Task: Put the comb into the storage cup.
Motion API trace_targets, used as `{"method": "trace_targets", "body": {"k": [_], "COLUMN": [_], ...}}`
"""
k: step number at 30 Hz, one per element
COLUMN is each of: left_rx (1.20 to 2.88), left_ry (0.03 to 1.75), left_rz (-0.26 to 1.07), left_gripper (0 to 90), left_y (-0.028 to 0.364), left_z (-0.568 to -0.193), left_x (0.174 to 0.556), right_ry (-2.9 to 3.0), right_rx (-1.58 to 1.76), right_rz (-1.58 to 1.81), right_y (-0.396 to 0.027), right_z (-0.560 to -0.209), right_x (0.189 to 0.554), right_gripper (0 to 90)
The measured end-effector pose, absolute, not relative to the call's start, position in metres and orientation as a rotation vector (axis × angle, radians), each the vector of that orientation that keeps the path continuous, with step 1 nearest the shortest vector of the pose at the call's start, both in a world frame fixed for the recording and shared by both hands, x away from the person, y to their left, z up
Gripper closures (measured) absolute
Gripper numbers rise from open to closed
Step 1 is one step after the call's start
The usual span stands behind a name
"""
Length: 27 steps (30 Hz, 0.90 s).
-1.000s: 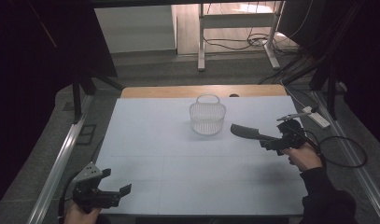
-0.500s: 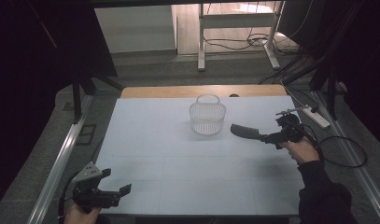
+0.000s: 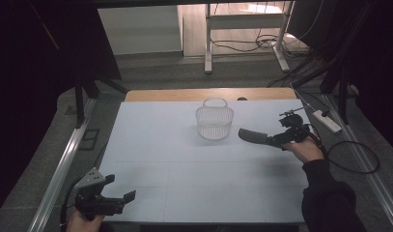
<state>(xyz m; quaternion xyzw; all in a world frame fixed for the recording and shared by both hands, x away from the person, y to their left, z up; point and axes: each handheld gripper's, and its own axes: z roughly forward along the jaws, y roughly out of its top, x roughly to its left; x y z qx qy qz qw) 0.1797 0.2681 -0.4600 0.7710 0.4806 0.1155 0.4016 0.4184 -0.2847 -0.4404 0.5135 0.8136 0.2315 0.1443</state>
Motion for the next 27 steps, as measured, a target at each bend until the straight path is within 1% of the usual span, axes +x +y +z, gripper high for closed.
{"method": "trace_targets", "body": {"k": [27], "left_rx": [1.949], "left_ry": [1.216], "left_rz": [0.287], "left_gripper": [1.6], "left_y": [0.268], "left_z": [-0.46], "left_x": [0.18], "right_ry": [2.338], "right_rx": [1.509], "right_rz": [0.596], "right_y": [-0.28], "right_z": [-0.442], "right_x": [0.449], "right_gripper": [0.0]}}
